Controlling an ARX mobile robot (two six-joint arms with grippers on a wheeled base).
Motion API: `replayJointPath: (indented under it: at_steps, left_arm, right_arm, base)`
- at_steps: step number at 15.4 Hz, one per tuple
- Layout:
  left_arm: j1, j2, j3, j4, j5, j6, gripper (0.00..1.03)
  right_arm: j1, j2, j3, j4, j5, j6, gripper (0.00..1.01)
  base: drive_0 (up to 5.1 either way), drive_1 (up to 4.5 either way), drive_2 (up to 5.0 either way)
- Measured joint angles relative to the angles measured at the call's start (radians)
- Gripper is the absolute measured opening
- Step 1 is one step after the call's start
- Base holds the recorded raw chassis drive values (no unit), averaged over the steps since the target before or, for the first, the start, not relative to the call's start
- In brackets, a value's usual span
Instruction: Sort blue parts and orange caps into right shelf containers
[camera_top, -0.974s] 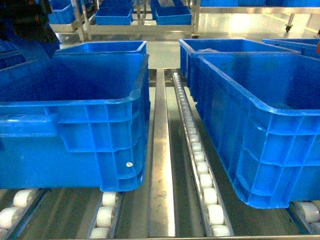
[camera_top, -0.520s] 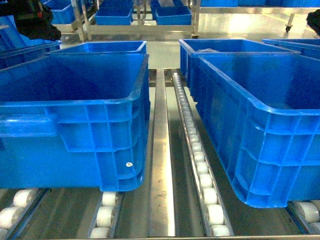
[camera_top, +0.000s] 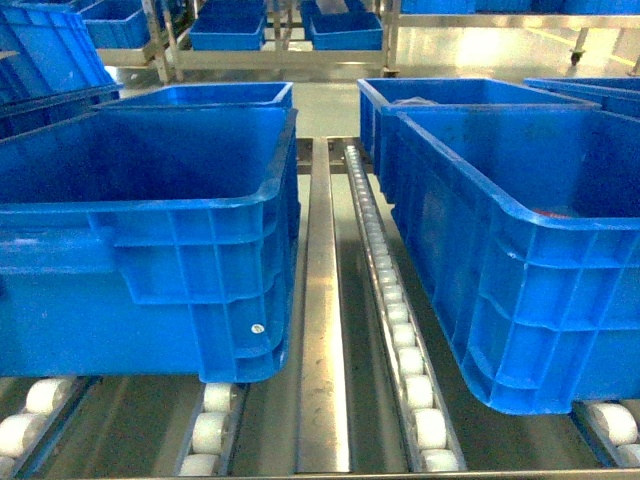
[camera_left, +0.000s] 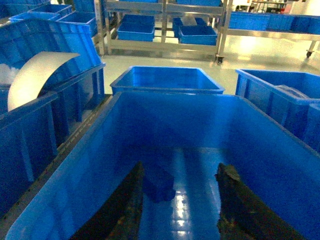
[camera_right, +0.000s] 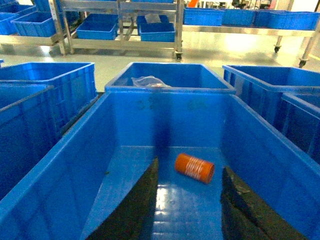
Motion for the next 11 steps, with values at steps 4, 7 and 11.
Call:
replayJointPath:
  at_steps: [4,7,11]
  left_arm:
    - [-0.003,-0.182,-0.172,-0.020,0.003,0.002,0.02]
    - [-0.003,-0.328,-0.253,-0.083,0.003,0.002,0.02]
    - [-0.003,-0.529,-0.365,-0.187,0.003,0.002,0.02]
  right_arm:
    - [0.000,-0.177,-0.169,-0.013,-0.001,0.002,0.01]
    - [0.000,-0.328,-0.261,-0.076,-0.001,0.003,0.01]
    - [0.000,-0.529,-0.375,-0.177,-0.001,0.004,0.01]
  base:
    - [0.0,0.00,0.0]
    - [0.0,0.00,0.0]
    - [0.0,0.00,0.0]
